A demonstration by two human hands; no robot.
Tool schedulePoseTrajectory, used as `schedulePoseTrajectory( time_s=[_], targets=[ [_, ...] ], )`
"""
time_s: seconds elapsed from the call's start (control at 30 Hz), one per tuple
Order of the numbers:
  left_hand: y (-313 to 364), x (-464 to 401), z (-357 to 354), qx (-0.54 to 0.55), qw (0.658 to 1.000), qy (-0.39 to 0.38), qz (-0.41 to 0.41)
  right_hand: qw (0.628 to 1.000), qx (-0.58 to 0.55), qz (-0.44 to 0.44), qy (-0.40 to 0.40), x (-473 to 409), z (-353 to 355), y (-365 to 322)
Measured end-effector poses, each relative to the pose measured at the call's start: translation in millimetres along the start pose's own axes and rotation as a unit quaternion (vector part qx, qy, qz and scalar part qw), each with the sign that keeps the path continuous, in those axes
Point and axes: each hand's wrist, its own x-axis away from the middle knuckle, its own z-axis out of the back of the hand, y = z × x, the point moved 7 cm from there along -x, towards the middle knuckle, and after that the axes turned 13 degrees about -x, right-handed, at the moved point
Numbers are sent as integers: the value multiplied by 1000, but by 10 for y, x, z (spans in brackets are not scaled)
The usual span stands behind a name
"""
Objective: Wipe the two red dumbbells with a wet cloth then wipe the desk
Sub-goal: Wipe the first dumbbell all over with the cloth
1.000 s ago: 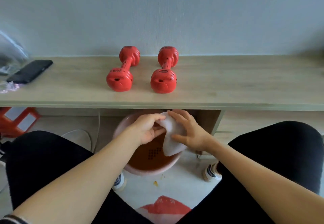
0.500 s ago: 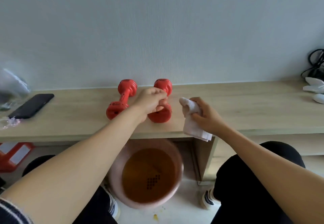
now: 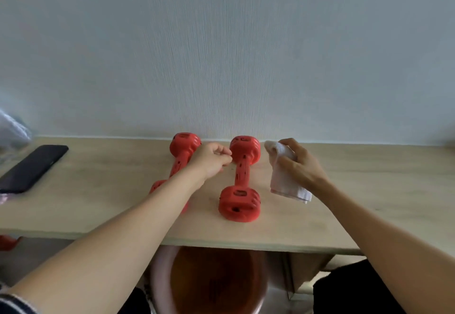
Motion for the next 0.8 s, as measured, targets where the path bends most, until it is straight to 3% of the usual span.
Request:
schedulePoseTrajectory(
  time_s=[0.33, 0.47, 0.57, 0.67, 0.73, 0.8],
  targets=[
    [-36, -94, -106, -133, 988, -71, -30, 981, 167, 95, -34, -177, -144, -118],
    [6, 34, -92, -194, 975, -93, -61, 949, 259, 153, -91, -162, -494, -204],
    [47, 171, -115, -179, 969, -155, -74, 924, 335, 151, -104, -226, -615, -150],
    [66, 351, -213, -251, 931, -238, -113, 915, 371, 120, -106, -279, -624, -148],
    [90, 410, -270, -326, 901, -233, -166, 910, 382, 112, -115, -280, -642, -157],
    [118, 423, -294, -349, 893, -205, -198, 910, 381, 106, -125, -280, -653, -163]
  ],
)
